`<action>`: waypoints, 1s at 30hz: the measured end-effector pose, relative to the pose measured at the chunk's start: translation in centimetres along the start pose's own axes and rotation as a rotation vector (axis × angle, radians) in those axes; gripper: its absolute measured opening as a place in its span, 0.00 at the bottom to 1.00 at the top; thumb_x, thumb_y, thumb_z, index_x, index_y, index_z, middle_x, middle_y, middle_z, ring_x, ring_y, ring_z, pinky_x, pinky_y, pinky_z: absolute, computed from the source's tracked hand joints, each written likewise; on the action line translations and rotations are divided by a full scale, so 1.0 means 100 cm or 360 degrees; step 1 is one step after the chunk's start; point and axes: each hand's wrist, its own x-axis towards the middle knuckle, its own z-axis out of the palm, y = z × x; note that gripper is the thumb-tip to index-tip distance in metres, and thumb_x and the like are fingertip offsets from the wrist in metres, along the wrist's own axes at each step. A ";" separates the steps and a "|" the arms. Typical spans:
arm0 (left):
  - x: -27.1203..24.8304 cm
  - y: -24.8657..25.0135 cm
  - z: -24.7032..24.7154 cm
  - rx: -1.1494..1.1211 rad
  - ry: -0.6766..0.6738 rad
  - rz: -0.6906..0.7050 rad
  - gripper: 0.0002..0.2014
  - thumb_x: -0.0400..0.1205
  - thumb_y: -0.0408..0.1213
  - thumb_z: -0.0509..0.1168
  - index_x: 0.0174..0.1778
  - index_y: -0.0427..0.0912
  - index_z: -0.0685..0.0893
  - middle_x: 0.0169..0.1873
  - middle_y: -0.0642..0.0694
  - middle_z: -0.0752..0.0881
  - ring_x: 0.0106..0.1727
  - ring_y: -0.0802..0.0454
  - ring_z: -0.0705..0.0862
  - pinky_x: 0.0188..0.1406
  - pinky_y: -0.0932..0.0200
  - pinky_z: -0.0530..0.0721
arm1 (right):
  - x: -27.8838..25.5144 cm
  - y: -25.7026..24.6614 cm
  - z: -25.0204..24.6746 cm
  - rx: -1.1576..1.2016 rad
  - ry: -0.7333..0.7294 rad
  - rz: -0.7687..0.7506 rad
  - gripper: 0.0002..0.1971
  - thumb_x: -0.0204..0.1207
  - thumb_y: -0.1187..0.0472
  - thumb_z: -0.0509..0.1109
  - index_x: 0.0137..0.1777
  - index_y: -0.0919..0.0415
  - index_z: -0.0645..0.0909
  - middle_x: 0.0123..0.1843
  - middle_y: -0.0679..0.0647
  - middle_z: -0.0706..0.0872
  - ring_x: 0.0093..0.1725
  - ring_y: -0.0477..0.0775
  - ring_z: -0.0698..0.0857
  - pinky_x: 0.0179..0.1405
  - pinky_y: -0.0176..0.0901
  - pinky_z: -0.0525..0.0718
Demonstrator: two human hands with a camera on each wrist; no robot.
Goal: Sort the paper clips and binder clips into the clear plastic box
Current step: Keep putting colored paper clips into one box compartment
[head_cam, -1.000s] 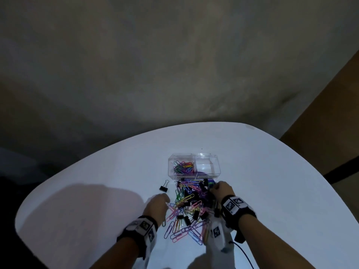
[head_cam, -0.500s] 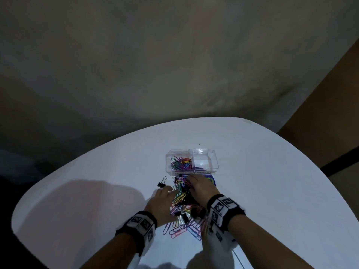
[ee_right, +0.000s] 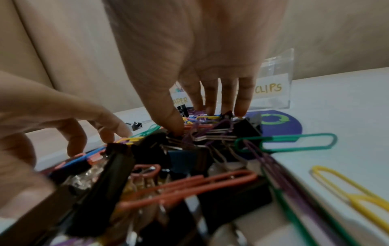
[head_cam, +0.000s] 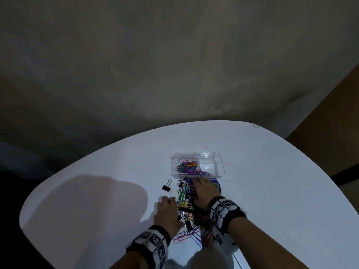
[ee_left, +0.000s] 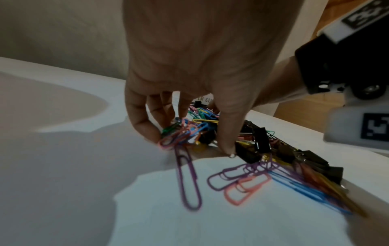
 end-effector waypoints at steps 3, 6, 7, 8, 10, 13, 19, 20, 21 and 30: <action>0.007 -0.001 -0.005 -0.0087 -0.0003 0.0005 0.25 0.78 0.34 0.65 0.71 0.41 0.66 0.69 0.39 0.65 0.69 0.40 0.67 0.67 0.53 0.73 | 0.004 -0.007 0.001 -0.0037 -0.0082 0.0104 0.32 0.74 0.57 0.68 0.76 0.62 0.60 0.77 0.63 0.64 0.75 0.67 0.65 0.72 0.62 0.71; 0.014 -0.002 -0.012 -0.0077 -0.0050 -0.0008 0.22 0.77 0.29 0.61 0.68 0.40 0.70 0.68 0.39 0.67 0.68 0.39 0.70 0.67 0.54 0.72 | 0.007 -0.008 0.000 0.0097 -0.0141 0.0198 0.30 0.74 0.59 0.69 0.74 0.64 0.63 0.77 0.65 0.62 0.74 0.68 0.67 0.71 0.61 0.73; 0.018 -0.003 -0.014 -0.0057 -0.0070 -0.0008 0.21 0.78 0.29 0.61 0.67 0.40 0.72 0.68 0.38 0.68 0.67 0.38 0.71 0.67 0.54 0.72 | 0.007 -0.008 0.000 0.0146 -0.0159 0.0210 0.29 0.75 0.61 0.68 0.74 0.64 0.64 0.77 0.66 0.63 0.74 0.68 0.69 0.70 0.59 0.74; 0.020 -0.002 -0.016 -0.0057 -0.0085 -0.0006 0.19 0.78 0.28 0.60 0.66 0.40 0.75 0.68 0.38 0.70 0.67 0.37 0.73 0.67 0.54 0.72 | 0.007 -0.007 -0.002 0.0179 -0.0178 0.0205 0.26 0.75 0.63 0.67 0.73 0.66 0.65 0.76 0.66 0.65 0.73 0.68 0.71 0.69 0.57 0.75; 0.027 -0.003 -0.021 -0.0121 -0.0099 0.0028 0.16 0.79 0.25 0.58 0.60 0.39 0.82 0.65 0.37 0.76 0.64 0.39 0.79 0.63 0.55 0.76 | 0.007 -0.005 -0.004 0.0237 -0.0203 0.0176 0.21 0.76 0.65 0.65 0.69 0.67 0.70 0.72 0.66 0.74 0.70 0.65 0.76 0.66 0.53 0.77; 0.034 -0.006 -0.034 -0.0264 -0.0163 0.0096 0.13 0.80 0.25 0.60 0.58 0.36 0.85 0.62 0.39 0.84 0.63 0.44 0.82 0.60 0.59 0.78 | 0.007 0.002 -0.008 0.0340 -0.0196 0.0186 0.15 0.76 0.66 0.65 0.62 0.67 0.78 0.65 0.65 0.82 0.64 0.62 0.81 0.59 0.48 0.79; 0.043 -0.017 -0.052 -0.0707 -0.0327 0.0007 0.14 0.79 0.25 0.65 0.61 0.29 0.82 0.44 0.42 0.79 0.33 0.55 0.78 0.27 0.73 0.78 | -0.004 0.013 -0.033 0.0608 -0.0108 0.0161 0.07 0.74 0.65 0.70 0.51 0.63 0.83 0.54 0.63 0.84 0.55 0.57 0.82 0.51 0.42 0.76; 0.044 -0.017 -0.056 -0.0751 -0.0333 0.0018 0.14 0.79 0.24 0.64 0.61 0.28 0.81 0.42 0.42 0.79 0.32 0.57 0.76 0.28 0.71 0.79 | -0.007 0.014 -0.039 0.0637 -0.0081 0.0140 0.04 0.74 0.65 0.70 0.47 0.62 0.82 0.49 0.60 0.82 0.50 0.55 0.80 0.48 0.40 0.76; 0.046 -0.016 -0.061 -0.0781 -0.0319 0.0040 0.13 0.80 0.24 0.63 0.60 0.28 0.81 0.39 0.44 0.79 0.31 0.58 0.76 0.30 0.70 0.79 | -0.009 0.014 -0.046 0.0665 -0.0044 0.0117 0.02 0.74 0.65 0.71 0.45 0.63 0.82 0.46 0.58 0.80 0.47 0.53 0.79 0.44 0.38 0.75; 0.066 0.002 -0.121 -0.0878 -0.0011 0.0230 0.13 0.79 0.21 0.62 0.58 0.30 0.82 0.49 0.36 0.79 0.42 0.45 0.78 0.32 0.64 0.79 | 0.023 0.003 -0.107 0.1242 0.0441 0.0121 0.17 0.71 0.73 0.69 0.25 0.54 0.73 0.28 0.55 0.78 0.40 0.66 0.84 0.49 0.60 0.85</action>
